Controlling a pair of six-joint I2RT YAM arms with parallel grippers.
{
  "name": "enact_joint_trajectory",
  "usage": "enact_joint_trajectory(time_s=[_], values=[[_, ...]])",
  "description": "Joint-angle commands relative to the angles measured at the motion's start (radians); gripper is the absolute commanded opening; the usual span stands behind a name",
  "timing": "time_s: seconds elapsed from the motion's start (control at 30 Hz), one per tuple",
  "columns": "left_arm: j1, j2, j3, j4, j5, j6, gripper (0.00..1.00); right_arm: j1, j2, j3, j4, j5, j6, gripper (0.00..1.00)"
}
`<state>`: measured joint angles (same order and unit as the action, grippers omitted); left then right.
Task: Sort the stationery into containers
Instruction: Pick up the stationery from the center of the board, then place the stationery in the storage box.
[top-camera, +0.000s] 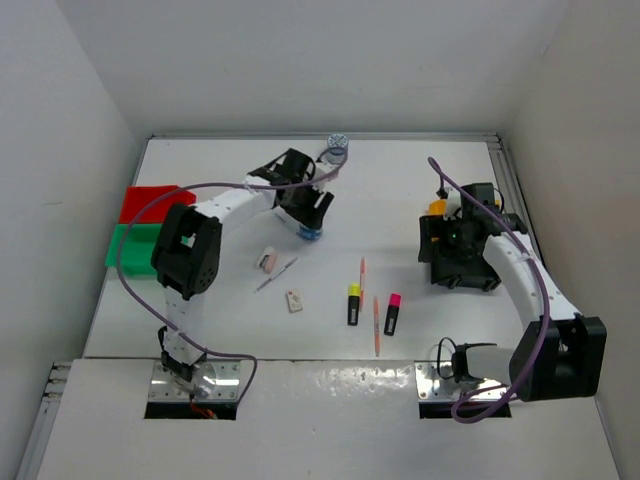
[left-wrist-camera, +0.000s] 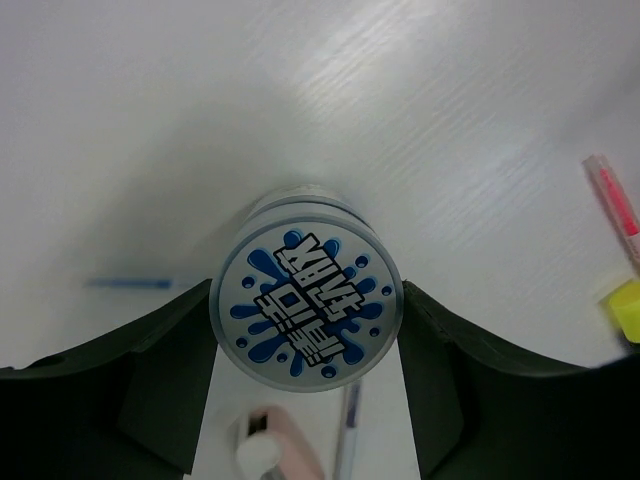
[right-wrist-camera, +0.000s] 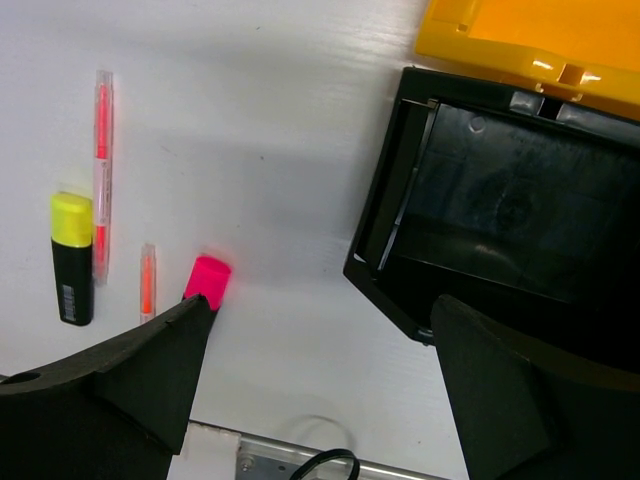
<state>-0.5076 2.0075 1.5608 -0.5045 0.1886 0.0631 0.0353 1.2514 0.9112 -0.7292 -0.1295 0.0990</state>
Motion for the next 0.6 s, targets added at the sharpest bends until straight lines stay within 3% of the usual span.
enact_joint_trajectory(time_s=[0.0, 0.3, 0.57], values=[[0.145, -0.197, 0.064, -0.047, -0.005, -0.051, 0.19, -0.003, -0.03, -0.011, 0.042, 0.001, 0.016, 0.9], [0.5, -0.372, 0.077, -0.207, -0.064, 0.029, 0.11, 0.032, -0.003, 0.011, 0.056, -0.012, 0.022, 0.9], [0.822, -0.267, 0.094, -0.259, 0.0, 0.083, 0.09, 0.063, 0.042, 0.037, 0.056, -0.013, 0.031, 0.9]])
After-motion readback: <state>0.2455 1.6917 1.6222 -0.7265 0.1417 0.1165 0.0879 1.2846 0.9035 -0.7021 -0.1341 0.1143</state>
